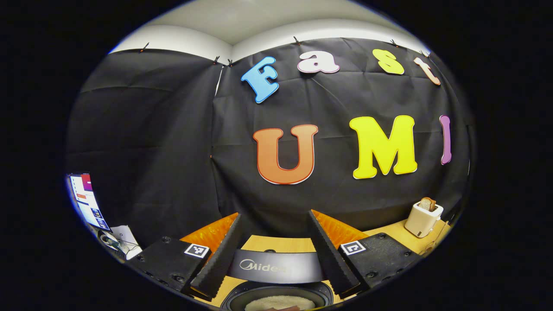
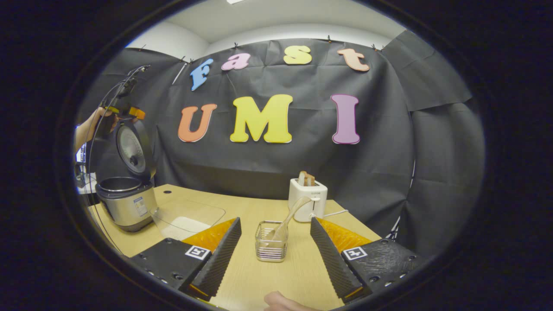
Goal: Close the left gripper, press the button to open the rice cooker; take a wooden spoon from the chopstick holder with the right hand, scoop a spoonful of rice and pour it into the rice cooker, then put the wooden spoon back into the chopstick holder.
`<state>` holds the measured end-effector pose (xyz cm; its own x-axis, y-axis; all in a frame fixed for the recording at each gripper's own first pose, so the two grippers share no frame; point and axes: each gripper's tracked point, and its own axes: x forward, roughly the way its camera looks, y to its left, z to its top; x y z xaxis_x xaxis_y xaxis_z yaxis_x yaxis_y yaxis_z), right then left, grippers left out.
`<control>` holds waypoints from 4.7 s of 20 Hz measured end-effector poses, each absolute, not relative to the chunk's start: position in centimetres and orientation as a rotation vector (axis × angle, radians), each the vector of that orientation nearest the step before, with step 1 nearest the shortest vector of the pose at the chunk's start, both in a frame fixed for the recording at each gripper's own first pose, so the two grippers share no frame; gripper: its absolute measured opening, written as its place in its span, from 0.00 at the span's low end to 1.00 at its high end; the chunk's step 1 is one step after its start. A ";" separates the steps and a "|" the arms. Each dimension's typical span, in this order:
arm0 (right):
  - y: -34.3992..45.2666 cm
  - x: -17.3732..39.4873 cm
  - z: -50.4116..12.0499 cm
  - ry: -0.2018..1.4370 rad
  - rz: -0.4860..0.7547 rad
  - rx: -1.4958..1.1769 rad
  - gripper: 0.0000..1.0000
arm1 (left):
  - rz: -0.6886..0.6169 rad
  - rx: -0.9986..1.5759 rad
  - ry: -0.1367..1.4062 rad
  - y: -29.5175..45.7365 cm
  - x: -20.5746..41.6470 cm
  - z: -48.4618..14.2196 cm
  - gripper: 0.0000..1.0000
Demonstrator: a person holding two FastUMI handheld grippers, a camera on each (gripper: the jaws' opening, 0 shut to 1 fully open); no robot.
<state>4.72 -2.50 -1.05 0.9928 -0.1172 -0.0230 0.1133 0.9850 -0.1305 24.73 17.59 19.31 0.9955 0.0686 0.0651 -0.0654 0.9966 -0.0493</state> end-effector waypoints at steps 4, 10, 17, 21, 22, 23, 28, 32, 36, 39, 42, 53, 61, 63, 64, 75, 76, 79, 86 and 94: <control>-1.8 3.2 0.1 0.004 -0.098 -0.126 0.96 | 0.067 -0.045 -0.058 17.3 21.3 17.2 0.98; -1.0 1.5 1.4 -0.034 -0.084 -0.128 0.96 | 0.042 -0.040 0.003 16.9 17.1 12.7 0.92; -0.1 1.5 1.0 -0.023 -0.064 -0.134 0.95 | 0.023 -0.050 0.075 16.5 14.0 7.5 0.94; -0.1 1.5 0.9 -0.013 -0.061 -0.128 0.95 | 0.008 -0.046 0.127 16.0 12.9 4.1 0.95; -0.2 1.5 0.9 -0.015 -0.062 -0.128 0.96 | 0.003 -0.047 0.140 15.9 12.7 3.3 0.95; -0.1 1.5 0.9 -0.015 -0.063 -0.127 0.96 | 0.000 -0.049 0.146 15.8 12.5 2.6 0.95; 0.3 1.6 0.5 -0.005 -0.054 -0.128 0.96 | -0.003 -0.051 0.174 15.6 12.0 0.5 0.95; 0.7 1.4 0.5 -0.006 -0.048 -0.135 0.95 | -0.003 -0.079 0.198 15.5 11.3 -0.8 0.95; 1.0 1.4 0.4 -0.006 -0.043 -0.136 0.96 | 0.022 -0.077 0.214 15.5 10.0 -1.1 0.94; 1.2 1.5 0.4 -0.005 -0.038 -0.141 0.96 | 0.054 -0.062 0.161 15.5 9.4 -1.1 0.93; 1.6 1.3 0.3 -0.006 -0.034 -0.153 0.96 | 0.072 -0.068 0.104 15.5 9.3 -1.1 0.91; 2.4 1.4 -0.2 0.008 -0.014 -0.157 0.96 | 0.050 -0.088 0.042 13.9 8.3 -0.5 0.86; -0.4 0.9 1.4 -0.008 -0.064 -0.109 0.95 | 0.007 -0.020 0.028 6.7 4.3 3.8 0.83; -1.3 0.7 1.9 -0.012 -0.077 -0.111 0.96 | -0.031 -0.020 0.024 3.5 3.3 4.6 0.83; -2.4 0.5 2.3 -0.017 -0.097 -0.111 0.95 | -0.049 -0.028 0.024 2.0 2.8 4.6 0.83; -5.2 0.1 -1.1 0.081 -0.074 -0.054 0.96 | -0.149 -0.039 -0.016 -9.0 -1.2 2.9 0.85; -4.9 0.2 -1.5 0.084 -0.063 -0.041 0.96 | -0.159 -0.053 -0.016 -9.6 -1.2 2.6 0.86; -3.6 0.5 -2.3 0.093 -0.025 -0.024 0.94 | -0.143 -0.082 0.008 -9.5 -0.4 1.4 0.86; -1.2 0.0 -2.6 0.099 0.026 -0.051 0.94 | -0.140 -0.148 0.036 -8.5 0.0 0.9 0.87; -1.9 -1.8 -1.8 0.063 0.014 -0.087 0.94 | -0.110 -0.186 0.017 -8.4 -0.4 1.5 0.94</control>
